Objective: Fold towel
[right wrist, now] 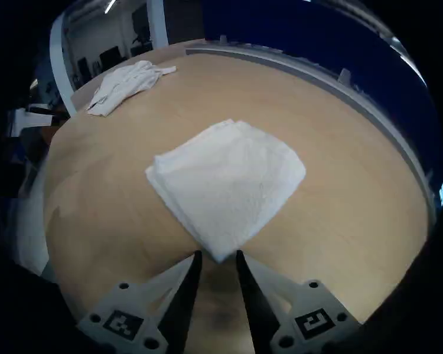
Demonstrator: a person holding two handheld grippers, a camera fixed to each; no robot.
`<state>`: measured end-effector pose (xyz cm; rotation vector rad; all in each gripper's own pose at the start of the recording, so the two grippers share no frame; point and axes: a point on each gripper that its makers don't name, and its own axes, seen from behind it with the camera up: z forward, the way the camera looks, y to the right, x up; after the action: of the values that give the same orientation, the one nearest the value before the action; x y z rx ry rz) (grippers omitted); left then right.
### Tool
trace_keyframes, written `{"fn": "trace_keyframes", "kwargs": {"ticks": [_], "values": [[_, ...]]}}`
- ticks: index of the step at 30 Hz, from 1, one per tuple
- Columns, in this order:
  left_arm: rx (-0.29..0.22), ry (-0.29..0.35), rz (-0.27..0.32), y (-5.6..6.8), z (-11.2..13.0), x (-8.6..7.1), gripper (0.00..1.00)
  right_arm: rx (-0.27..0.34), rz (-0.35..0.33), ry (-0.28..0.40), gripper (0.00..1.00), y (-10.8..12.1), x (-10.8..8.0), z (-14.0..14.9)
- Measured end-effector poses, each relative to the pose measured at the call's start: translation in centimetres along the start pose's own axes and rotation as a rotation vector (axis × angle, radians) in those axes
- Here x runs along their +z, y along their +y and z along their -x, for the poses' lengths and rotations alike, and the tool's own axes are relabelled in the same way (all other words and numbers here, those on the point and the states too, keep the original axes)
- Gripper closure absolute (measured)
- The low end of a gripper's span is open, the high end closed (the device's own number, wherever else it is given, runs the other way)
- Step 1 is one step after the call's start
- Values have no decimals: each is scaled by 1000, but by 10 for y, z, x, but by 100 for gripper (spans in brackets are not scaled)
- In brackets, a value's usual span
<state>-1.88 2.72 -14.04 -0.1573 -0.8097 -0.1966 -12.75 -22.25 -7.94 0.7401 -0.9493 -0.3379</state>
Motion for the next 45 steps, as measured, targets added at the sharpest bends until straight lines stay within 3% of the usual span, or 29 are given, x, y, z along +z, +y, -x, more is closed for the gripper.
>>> {"fn": "trace_keyframes", "kwargs": {"ticks": [5,10,22,31,38,45], "values": [[-2,1,1,0,1,0,8,3,4,-4,73,1,1,2],[0,0,-1,-2,2,0,8,9,8,3,92,4,2,2],[4,2,1,-1,1,-1,8,-9,18,48,96,5,-10,-15],[6,21,8,1,-12,-1,8,-44,67,138,96,16,-48,-71],[16,42,23,9,-26,-4,8,-62,106,217,96,30,-92,-119],[18,60,41,18,-38,-7,8,-68,157,259,96,51,-136,-144]]}}
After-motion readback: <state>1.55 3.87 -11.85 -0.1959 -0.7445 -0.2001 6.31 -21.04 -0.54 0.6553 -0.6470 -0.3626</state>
